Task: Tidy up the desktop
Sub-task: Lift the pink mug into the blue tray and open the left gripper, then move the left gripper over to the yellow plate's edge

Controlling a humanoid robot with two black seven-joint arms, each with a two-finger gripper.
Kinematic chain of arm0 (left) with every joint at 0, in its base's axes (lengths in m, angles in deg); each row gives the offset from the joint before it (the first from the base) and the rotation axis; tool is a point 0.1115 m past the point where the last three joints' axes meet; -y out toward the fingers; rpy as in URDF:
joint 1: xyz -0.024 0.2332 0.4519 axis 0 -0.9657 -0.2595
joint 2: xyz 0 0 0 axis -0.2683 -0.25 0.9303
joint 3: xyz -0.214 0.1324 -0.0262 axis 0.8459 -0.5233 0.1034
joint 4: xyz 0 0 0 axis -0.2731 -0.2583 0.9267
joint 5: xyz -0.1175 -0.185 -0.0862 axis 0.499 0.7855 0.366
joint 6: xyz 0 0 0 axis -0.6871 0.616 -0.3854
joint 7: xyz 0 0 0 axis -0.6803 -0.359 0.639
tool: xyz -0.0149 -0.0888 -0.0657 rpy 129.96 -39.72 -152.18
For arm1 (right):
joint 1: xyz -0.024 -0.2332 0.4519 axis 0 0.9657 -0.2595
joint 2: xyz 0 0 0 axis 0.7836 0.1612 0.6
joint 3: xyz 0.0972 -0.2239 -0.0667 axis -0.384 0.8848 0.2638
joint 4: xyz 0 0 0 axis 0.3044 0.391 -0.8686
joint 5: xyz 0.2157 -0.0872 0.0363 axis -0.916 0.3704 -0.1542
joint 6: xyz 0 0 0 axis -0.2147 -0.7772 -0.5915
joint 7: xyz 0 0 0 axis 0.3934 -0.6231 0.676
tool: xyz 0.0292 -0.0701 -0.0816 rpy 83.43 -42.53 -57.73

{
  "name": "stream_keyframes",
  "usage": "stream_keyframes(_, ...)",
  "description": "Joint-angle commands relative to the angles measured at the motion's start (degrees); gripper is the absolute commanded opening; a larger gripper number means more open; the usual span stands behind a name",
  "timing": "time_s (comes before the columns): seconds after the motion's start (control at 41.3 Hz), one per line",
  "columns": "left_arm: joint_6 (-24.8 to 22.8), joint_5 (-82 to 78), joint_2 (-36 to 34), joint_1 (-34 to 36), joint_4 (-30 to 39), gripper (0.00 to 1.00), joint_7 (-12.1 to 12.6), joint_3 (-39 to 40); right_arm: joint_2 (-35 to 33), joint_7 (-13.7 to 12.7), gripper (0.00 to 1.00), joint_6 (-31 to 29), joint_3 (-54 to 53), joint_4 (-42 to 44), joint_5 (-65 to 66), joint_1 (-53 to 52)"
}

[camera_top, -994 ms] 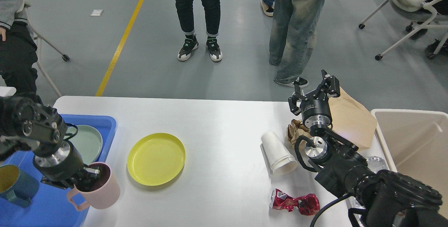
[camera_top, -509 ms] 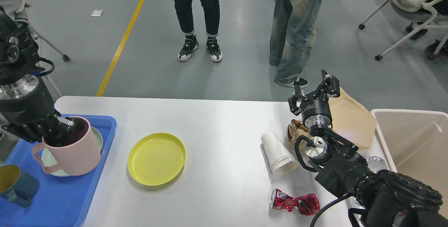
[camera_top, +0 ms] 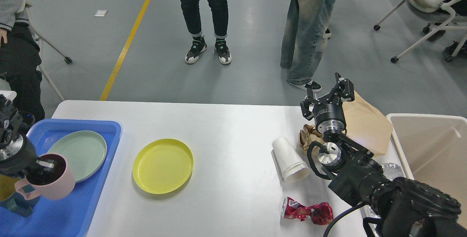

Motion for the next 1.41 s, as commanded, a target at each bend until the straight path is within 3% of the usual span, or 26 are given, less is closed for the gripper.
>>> stream_keyframes(0.0, 0.6, 0.1, -0.6, -3.2, -0.5, 0.00, 0.0, 0.5, 0.0, 0.0, 1.00, 0.0, 0.0, 0.0, 0.0, 0.0)
stream_keyframes(0.267, 7.2, 0.1, -0.5, -8.3, -0.6, 0.00, 0.5, 1.7, 0.0, 0.0, 1.00, 0.0, 0.0, 0.0, 0.0, 0.0)
stream_keyframes(0.509, 7.6, 0.1, -0.4, -10.2, -0.7, 0.06, 0.5, 3.2, 0.0, 0.0, 1.00, 0.0, 0.0, 0.0, 0.0, 0.0)
stream_keyframes(0.8, 7.6, 0.3, -0.8, -10.9, -1.5, 0.51, 0.5, 3.7, 0.1, 0.0, 1.00, 0.0, 0.0, -0.1, 0.0, 0.0)
stream_keyframes(0.848, 7.5, 0.4, -1.0, -10.9, -1.5, 0.63, 0.5, 3.7, 0.0, 0.0, 1.00, 0.0, 0.0, 0.0, 0.0, -0.1)
stream_keyframes(0.873, 7.5, 0.6, -1.4, -10.8, -1.5, 0.75, 0.5, 3.6, 0.0, 0.0, 1.00, 0.0, 0.0, 0.0, 0.0, 0.0)
stream_keyframes(0.945, 7.0, 0.8, -1.7, -9.8, -1.6, 0.90, 0.3, 3.3, 0.0, 0.0, 1.00, 0.0, 0.0, -0.1, 0.0, -0.1)
stream_keyframes(1.042, 5.8, 0.8, -4.4, -8.3, -2.2, 0.96, 0.2, 2.9, 0.1, 0.0, 1.00, 0.0, 0.0, 0.0, 0.0, -0.1)
stream_keyframes(1.091, 3.0, 0.6, -5.7, -6.3, -2.6, 0.96, 0.0, 2.7, 0.1, 0.0, 1.00, 0.0, 0.0, 0.0, 0.0, -0.1)
stream_keyframes(1.26, -15.2, 0.9, -7.9, 2.6, -6.7, 0.97, -0.9, 3.7, 0.1, 0.0, 1.00, 0.0, 0.0, 0.0, 0.0, -0.1)
stream_keyframes(1.309, -21.7, 1.6, -8.3, 6.7, -8.9, 0.97, -2.6, 4.9, 0.1, 0.0, 1.00, 0.0, 0.0, 0.0, 0.0, -0.1)
stream_keyframes(1.381, -26.5, 3.4, -8.7, 10.1, -10.6, 0.97, -5.0, 7.3, 0.1, 0.0, 1.00, 0.0, 0.0, 0.0, 0.0, -0.1)
